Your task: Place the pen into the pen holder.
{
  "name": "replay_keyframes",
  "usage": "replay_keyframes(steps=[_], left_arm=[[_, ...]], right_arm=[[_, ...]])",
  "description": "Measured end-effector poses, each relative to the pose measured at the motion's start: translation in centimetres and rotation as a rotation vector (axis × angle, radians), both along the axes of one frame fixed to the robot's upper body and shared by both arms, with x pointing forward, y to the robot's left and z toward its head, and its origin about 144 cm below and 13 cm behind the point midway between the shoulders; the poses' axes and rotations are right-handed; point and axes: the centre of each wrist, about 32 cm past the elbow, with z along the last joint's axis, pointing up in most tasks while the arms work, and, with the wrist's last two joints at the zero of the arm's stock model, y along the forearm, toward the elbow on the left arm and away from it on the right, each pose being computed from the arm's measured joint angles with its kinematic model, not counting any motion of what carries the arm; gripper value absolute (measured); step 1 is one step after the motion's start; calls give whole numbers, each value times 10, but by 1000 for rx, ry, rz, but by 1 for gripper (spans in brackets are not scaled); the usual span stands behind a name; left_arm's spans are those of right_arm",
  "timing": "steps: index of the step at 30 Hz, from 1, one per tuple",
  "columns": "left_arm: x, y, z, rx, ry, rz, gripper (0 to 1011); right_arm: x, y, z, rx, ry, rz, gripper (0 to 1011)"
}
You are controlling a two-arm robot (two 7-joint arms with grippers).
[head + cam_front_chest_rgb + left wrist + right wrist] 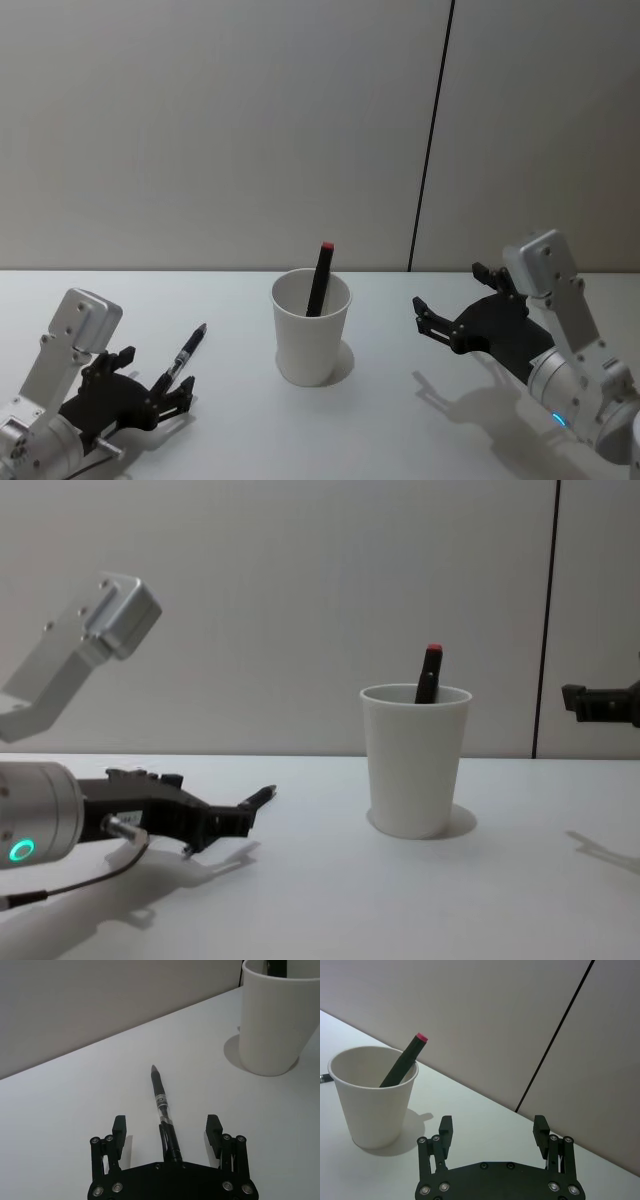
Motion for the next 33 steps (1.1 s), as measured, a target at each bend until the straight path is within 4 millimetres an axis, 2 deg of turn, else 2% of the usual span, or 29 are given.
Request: replay_keyframes(steps=[33], left_arm=[[10, 9, -19, -52, 72, -9, 1005]], right_arm=[[0, 0, 0, -2, 1, -1, 1001]])
